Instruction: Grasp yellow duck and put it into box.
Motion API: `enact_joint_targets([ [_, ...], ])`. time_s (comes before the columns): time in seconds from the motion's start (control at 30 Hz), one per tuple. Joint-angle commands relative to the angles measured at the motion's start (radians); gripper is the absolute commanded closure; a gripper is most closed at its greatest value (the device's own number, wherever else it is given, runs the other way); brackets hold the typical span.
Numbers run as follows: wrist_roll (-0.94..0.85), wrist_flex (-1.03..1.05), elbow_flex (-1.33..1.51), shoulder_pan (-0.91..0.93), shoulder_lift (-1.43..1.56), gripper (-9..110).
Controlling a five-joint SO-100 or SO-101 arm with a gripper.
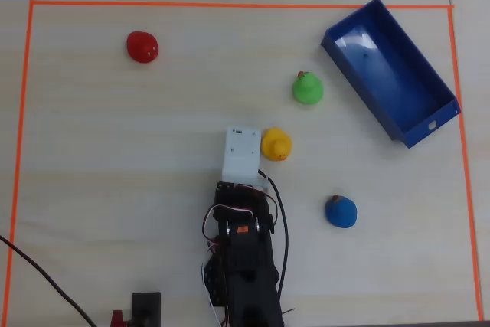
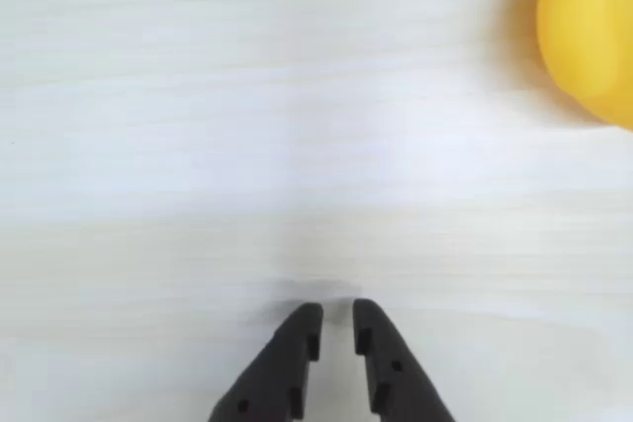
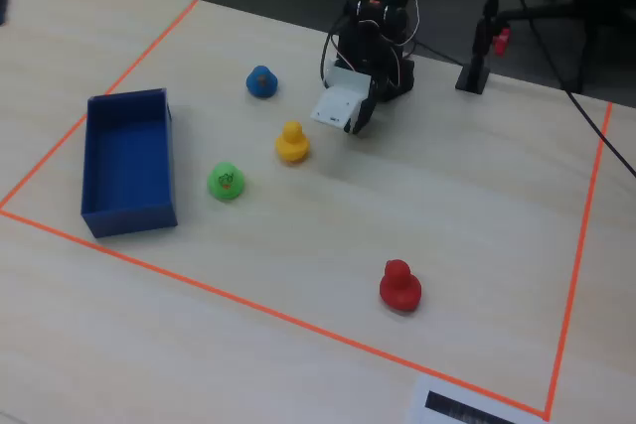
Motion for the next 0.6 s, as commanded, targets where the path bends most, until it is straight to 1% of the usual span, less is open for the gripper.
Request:
enact_joint_targets([
  [0.0,0.006,0.005,0.005,0.009,-0.002,101],
  [0.57,0.005,0.005,0.005,0.026,-0.002,101],
])
